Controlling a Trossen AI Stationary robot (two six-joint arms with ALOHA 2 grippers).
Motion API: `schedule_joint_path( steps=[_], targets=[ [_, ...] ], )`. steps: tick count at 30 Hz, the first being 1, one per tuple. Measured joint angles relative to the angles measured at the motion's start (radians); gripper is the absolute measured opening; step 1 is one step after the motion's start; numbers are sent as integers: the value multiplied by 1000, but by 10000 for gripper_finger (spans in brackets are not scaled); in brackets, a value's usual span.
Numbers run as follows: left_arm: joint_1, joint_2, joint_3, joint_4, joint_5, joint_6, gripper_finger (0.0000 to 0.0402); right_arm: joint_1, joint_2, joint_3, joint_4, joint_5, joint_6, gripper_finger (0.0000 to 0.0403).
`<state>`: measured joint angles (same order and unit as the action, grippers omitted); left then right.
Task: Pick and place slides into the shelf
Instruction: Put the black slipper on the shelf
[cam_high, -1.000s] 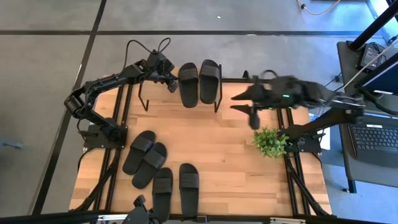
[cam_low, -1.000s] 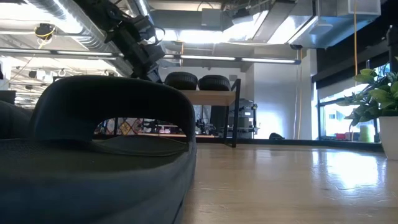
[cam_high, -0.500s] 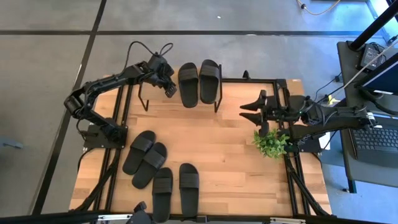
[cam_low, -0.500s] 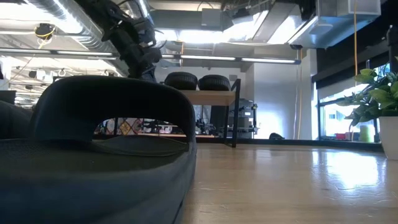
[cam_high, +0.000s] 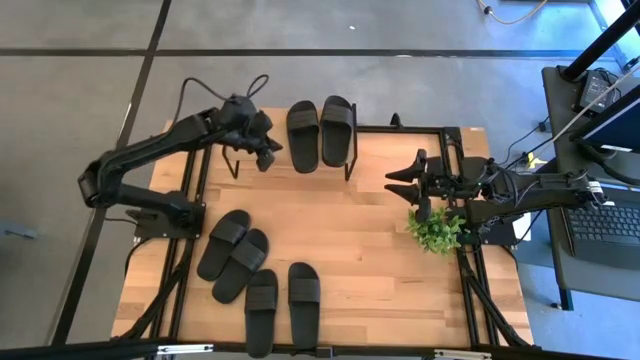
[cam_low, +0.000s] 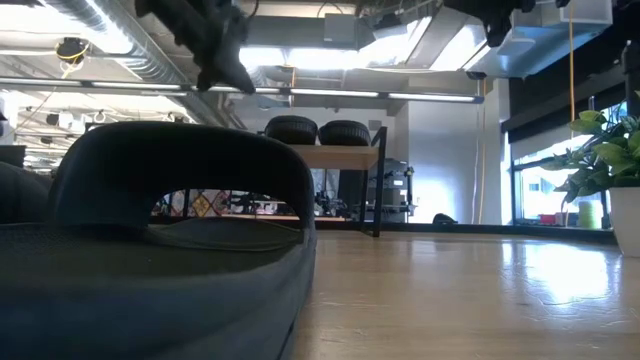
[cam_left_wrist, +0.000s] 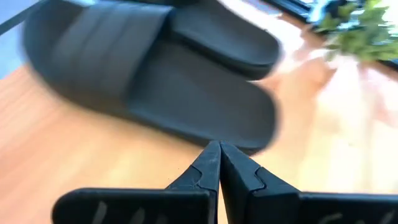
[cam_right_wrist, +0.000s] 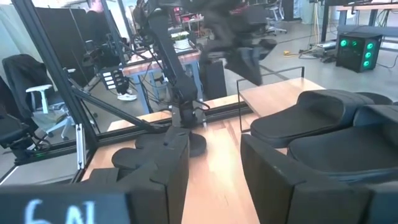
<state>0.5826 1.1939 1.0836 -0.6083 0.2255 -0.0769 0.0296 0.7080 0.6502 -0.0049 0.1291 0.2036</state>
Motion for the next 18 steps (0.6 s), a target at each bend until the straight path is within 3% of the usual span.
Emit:
schedule_joint_path(
  steps=[7, 10, 13, 18],
  targets=[
    [-160, 13, 0, 79, -6, -52, 4, 0, 3, 0, -1, 0, -4, 145],
    [-224, 37, 0, 111, -58, -68, 4, 0, 3, 1, -1, 0, -3, 145],
    [-267, 58, 0, 130, -134, -71, 4, 0, 3, 1, -1, 0, -3, 145],
    [-306, 100, 0, 134, -142, -74, 4, 0, 3, 1, -3, 0, -3, 145]
  ],
)
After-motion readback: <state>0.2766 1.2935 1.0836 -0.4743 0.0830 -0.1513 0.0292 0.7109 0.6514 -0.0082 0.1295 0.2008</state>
